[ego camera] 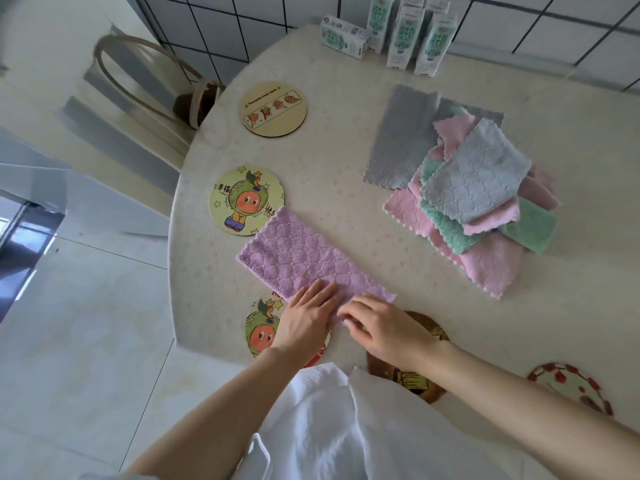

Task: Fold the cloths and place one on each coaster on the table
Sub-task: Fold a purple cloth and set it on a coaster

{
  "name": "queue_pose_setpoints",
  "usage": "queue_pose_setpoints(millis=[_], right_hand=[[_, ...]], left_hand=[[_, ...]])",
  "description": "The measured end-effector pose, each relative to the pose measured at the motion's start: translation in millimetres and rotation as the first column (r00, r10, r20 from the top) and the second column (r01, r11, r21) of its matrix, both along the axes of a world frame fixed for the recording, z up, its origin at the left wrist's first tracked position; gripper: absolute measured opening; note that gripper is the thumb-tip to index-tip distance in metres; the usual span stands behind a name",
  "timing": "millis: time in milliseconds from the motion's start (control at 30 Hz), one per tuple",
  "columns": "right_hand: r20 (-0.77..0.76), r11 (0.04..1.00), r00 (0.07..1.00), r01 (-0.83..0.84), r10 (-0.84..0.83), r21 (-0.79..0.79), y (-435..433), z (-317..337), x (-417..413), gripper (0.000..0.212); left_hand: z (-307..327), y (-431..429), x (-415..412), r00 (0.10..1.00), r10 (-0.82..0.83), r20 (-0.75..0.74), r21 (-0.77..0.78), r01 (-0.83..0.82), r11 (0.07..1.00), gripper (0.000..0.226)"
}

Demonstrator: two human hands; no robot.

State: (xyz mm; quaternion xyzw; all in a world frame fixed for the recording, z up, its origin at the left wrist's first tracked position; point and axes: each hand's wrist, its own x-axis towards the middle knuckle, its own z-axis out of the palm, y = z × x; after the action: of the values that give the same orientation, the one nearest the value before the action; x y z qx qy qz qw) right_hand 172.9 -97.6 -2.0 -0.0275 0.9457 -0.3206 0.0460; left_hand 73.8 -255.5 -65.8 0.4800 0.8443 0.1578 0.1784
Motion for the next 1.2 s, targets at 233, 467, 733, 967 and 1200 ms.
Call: queue_pose_setpoints(millis=[233,467,733,967,1200], right_hand=[[0.092,0.989,0.994,-0.068,0.057,0.13,32.8,-33.5,-12.0,0.056],[0.152,0.851,0.919,-0.395,0.364,0.346,41.0,-52.9,-20.9,0.093],[-0.032,0.887,0.923,-0.359,0.384,0.29,33.6,-60.4,-16.5,0.048],[0.325,0.977,0.941,0.149,-0.093,-0.152,20.3,-44.7,-35.0,0.027],[0.48,0.902,0.816,0.419,-0.322,-0.106,13.9,-51.2,-69.6,0.042]], left_hand=[[5.5,-31.1,-12.1,0.967,-0.172,0.186,0.185,0.138,0.973,0.046],[24.1,-57.2,-21.6,0.94,-0.197,0.28,0.28,0.116,0.953,0.038],[25.3,-72.7,-12.1,0.881,0.044,0.47,0.168,-0.139,0.976,0.043],[25.2,-49.1,-33.5,0.409,0.58,0.705,-0.185,-0.683,0.707,0.03],[20.6,-38.4,-53.1,0.188,0.655,0.732,-0.226,-0.84,0.494,0.02]])
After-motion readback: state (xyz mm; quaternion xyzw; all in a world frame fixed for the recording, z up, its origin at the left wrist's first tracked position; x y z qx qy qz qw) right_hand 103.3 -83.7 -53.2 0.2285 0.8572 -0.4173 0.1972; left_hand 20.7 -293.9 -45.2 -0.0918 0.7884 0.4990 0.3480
